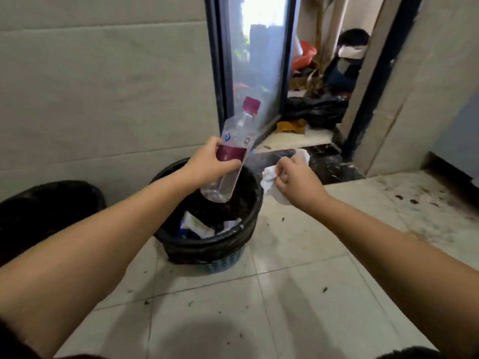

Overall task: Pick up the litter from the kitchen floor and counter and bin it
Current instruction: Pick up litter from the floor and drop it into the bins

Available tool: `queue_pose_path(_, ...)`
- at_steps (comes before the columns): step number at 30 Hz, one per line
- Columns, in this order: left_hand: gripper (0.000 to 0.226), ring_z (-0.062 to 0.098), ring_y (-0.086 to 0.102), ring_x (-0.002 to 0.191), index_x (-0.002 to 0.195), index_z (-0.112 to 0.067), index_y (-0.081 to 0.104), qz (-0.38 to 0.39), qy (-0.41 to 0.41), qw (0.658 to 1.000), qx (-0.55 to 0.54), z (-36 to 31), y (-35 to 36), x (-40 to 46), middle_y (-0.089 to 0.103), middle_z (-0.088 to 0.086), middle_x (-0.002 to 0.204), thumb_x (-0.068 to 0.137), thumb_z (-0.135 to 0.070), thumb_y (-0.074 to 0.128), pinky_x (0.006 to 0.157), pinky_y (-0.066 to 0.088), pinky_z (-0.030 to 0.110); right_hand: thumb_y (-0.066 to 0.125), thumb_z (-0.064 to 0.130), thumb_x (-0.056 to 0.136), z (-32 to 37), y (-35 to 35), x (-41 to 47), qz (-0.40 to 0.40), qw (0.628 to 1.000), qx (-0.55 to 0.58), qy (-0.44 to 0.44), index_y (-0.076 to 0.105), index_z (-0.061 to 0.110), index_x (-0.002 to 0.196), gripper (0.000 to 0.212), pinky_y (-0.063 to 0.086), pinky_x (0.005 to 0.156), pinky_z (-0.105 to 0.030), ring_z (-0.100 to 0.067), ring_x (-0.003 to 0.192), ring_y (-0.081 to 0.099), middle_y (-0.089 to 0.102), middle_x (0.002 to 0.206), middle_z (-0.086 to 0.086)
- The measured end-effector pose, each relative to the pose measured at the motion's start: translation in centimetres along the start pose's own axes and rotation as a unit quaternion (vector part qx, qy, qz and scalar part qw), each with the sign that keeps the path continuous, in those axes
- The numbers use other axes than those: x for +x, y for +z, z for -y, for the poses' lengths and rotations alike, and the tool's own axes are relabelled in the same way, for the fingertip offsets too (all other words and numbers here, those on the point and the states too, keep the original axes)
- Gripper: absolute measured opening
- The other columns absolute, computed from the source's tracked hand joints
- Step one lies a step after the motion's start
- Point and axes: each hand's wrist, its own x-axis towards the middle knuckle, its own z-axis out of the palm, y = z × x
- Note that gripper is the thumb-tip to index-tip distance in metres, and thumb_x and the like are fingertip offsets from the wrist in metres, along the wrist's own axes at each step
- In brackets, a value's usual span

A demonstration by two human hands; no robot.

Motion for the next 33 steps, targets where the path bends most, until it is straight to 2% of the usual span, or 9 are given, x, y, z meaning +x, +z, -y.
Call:
queue_pose_path(4,0.047,0.018,0.055,0.095,0.123,-0.005,0.047,-0.061,-0.051,0.995,-0.055,4.4,-6.6,-1.3,0.055,0.005,0.104,0.085,-0.02,0.069,0.08,0.043,0.028,0.049,0.014,0.092,7.4,7.0,2.9,0.072,0.996,-0.014,-0.054,0.052,0.006,0.101,0.012,0.05,0.075,-0.044,-0.039,0.085,0.055,0.045,0.113,-0.017)
queue_pose_path(7,0.047,0.018,0.055,0.097,0.125,-0.006,0.045,-0.066,-0.081,0.992,-0.07,6.9,-9.5,-2.2,0.055,0.004,0.107,0.086,-0.022,0.067,0.08,0.043,0.029,0.047,0.008,0.092,9.9,12.5,4.2,0.188,0.98,-0.059,-0.04,0.052,0.003,0.107,0.017,0.046,0.079,-0.04,-0.038,0.099,0.052,0.048,0.118,-0.019)
queue_pose_path(10,0.043,0.016,0.054,0.093,0.118,-0.011,0.045,-0.065,-0.088,0.992,-0.064,9.1,-11.6,-2.8,0.054,0.002,0.104,0.085,-0.024,0.068,0.067,0.043,0.023,0.044,0.005,0.095,11.3,15.7,4.1,0.334,0.933,-0.131,-0.026,0.057,0.0,0.117,0.027,0.046,0.091,-0.038,-0.037,0.11,0.054,0.057,0.119,-0.021)
queue_pose_path(13,0.048,0.015,0.054,0.089,0.123,-0.01,0.045,-0.061,-0.1,0.992,-0.049,10.9,-13.7,-3.5,0.054,-0.001,0.097,0.084,-0.027,0.069,0.065,0.042,0.021,0.037,0.003,0.098,12.8,16.7,3.9,0.422,0.889,-0.176,-0.019,0.063,0.006,0.101,0.026,0.052,0.071,-0.036,-0.031,0.078,0.058,0.057,0.097,-0.019)
queue_pose_path(15,0.049,0.016,0.056,0.091,0.125,-0.011,0.045,-0.067,-0.112,0.991,-0.042,12.1,-15.4,-3.9,0.055,-0.001,0.099,0.084,-0.027,0.068,0.073,0.044,0.025,0.04,0.007,0.096,14.3,16.4,5.0,0.357,0.923,-0.143,-0.019,0.059,0.007,0.084,0.023,0.044,0.059,-0.032,-0.027,0.068,0.053,0.057,0.09,-0.018)
queue_pose_path(19,0.049,0.017,0.056,0.096,0.124,-0.012,0.048,-0.162,-0.15,0.974,-0.055,16.0,-20.1,-5.6,0.058,0.004,0.109,0.083,-0.027,0.07,0.086,0.044,0.03,0.044,0.024,0.097,20.3,16.6,7.3,0.198,0.968,-0.061,-0.141,0.046,0.014,0.132,0.037,0.052,0.081,-0.041,-0.035,0.102,0.057,0.048,0.128,-0.015)
queue_pose_path(23,0.047,0.02,0.056,0.094,0.119,-0.009,0.052,-0.196,-0.255,0.945,0.054,23.3,-23.6,-9.3,0.06,0.003,0.106,0.081,-0.031,0.071,0.081,0.04,0.029,0.051,0.022,0.091,27.6,19.5,5.5,0.239,0.89,-0.039,-0.386,0.035,0.023,0.143,0.055,0.038,0.108,-0.047,-0.031,0.134,0.037,0.037,0.147,-0.009)
queue_pose_path(26,0.053,0.028,0.058,0.096,0.12,-0.004,0.05,-0.126,-0.341,0.927,0.096,28.6,-24.1,-11.3,0.062,0.014,0.115,0.08,-0.031,0.072,0.078,0.04,0.031,0.05,0.024,0.093,29.3,22.4,3.8,0.312,0.823,-0.158,-0.449,0.037,0.023,0.142,0.051,0.018,0.118,-0.054,-0.026,0.145,0.019,0.033,0.152,-0.008)
queue_pose_path(33,0.064,0.031,0.055,0.114,0.13,-0.004,0.043,0.078,-0.414,0.894,0.155,34.5,-19.5,-7.6,0.054,0.015,0.128,0.078,-0.027,0.072,0.091,0.045,0.034,0.045,0.015,0.094,27.5,22.9,4.9,0.259,0.815,-0.241,-0.46,0.05,0.016,0.127,0.034,0.038,0.093,-0.042,-0.03,0.121,0.046,0.053,0.126,-0.01)
